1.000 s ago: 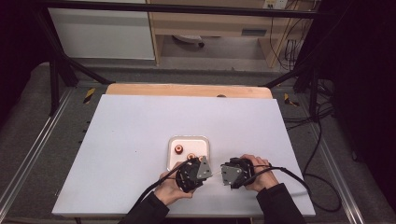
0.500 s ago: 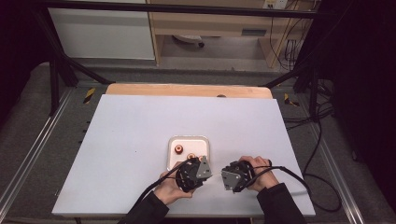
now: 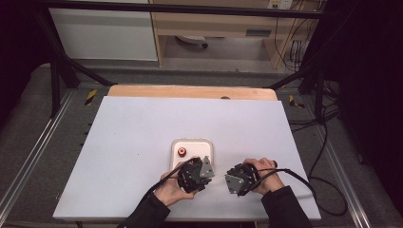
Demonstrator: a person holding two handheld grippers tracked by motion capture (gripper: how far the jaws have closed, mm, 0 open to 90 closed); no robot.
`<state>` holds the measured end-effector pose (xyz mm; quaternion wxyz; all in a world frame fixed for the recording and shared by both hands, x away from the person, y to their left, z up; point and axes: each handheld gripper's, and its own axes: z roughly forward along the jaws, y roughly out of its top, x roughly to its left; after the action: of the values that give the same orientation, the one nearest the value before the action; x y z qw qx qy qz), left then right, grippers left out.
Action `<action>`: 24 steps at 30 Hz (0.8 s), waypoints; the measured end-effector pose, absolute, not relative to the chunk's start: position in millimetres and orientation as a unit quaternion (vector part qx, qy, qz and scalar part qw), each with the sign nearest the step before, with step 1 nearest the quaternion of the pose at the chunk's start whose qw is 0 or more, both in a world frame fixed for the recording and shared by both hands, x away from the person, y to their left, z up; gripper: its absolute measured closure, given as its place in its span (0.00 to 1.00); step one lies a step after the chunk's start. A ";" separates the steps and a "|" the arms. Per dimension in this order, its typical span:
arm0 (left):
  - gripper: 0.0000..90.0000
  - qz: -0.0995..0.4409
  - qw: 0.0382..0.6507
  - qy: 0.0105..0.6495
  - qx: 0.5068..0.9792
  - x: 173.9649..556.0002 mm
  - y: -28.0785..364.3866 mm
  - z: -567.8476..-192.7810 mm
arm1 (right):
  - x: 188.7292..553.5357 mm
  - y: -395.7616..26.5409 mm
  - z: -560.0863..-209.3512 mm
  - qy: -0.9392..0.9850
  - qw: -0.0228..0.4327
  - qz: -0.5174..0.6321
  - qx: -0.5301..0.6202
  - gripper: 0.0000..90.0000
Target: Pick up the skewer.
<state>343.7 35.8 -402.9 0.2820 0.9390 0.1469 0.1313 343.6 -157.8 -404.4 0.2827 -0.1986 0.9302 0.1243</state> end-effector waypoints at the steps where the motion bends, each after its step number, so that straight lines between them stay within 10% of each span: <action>1: 0.80 0.131 0.282 0.147 0.939 343.7 35.8 -402.9 | 343.6 -156.8 -403.6 0.929 0.286 0.118 -0.201 0.99; 24: 0.99 0.054 0.204 0.200 0.957 359.7 18.6 -403.8 | 340.8 -144.9 -399.3 0.913 0.324 0.079 -0.235 0.99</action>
<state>359.7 18.6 -403.8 0.2037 0.9567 0.2005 0.0544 340.8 -144.9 -399.3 0.3239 -0.2350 0.9130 0.0789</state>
